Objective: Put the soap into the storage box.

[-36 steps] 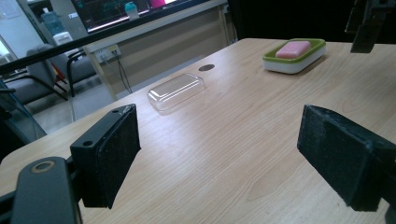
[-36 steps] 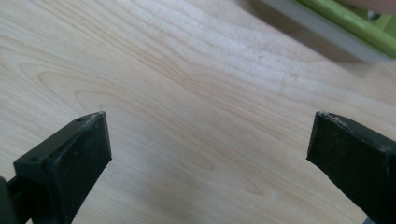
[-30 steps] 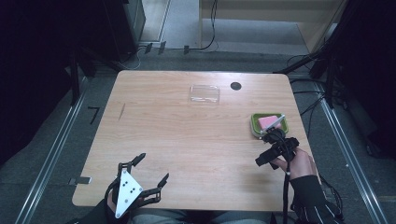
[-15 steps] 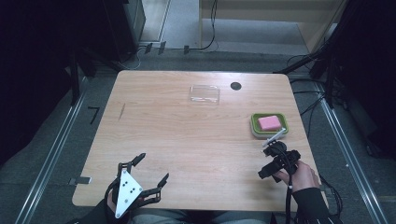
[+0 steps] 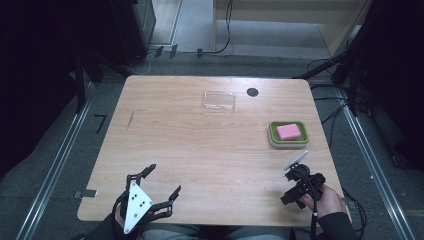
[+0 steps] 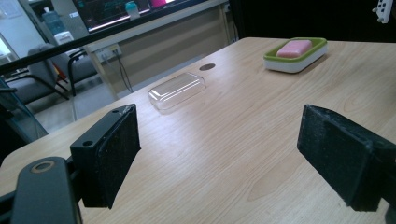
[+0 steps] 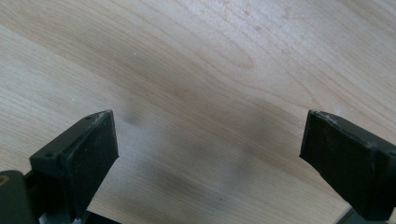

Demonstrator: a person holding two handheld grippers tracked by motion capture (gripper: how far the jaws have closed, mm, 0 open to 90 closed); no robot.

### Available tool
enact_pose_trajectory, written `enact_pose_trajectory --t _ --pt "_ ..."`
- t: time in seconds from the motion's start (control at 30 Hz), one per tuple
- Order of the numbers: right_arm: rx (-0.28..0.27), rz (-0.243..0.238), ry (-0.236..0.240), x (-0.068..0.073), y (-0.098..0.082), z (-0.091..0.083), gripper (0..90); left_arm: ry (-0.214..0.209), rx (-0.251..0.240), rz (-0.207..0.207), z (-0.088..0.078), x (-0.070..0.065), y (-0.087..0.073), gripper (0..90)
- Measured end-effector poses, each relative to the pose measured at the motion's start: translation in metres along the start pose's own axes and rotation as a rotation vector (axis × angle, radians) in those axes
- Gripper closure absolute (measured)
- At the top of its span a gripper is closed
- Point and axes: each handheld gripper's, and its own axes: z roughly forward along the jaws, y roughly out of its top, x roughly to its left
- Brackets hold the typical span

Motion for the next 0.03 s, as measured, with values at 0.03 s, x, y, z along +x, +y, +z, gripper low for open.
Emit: enact_pose_trajectory --t 0.03 --pt "0.010 0.003 -0.002 0.0001 -0.0002 0.0012 4.3 -0.001 0.001 0.000 0.0000 -0.0001 0.0000 13.6"
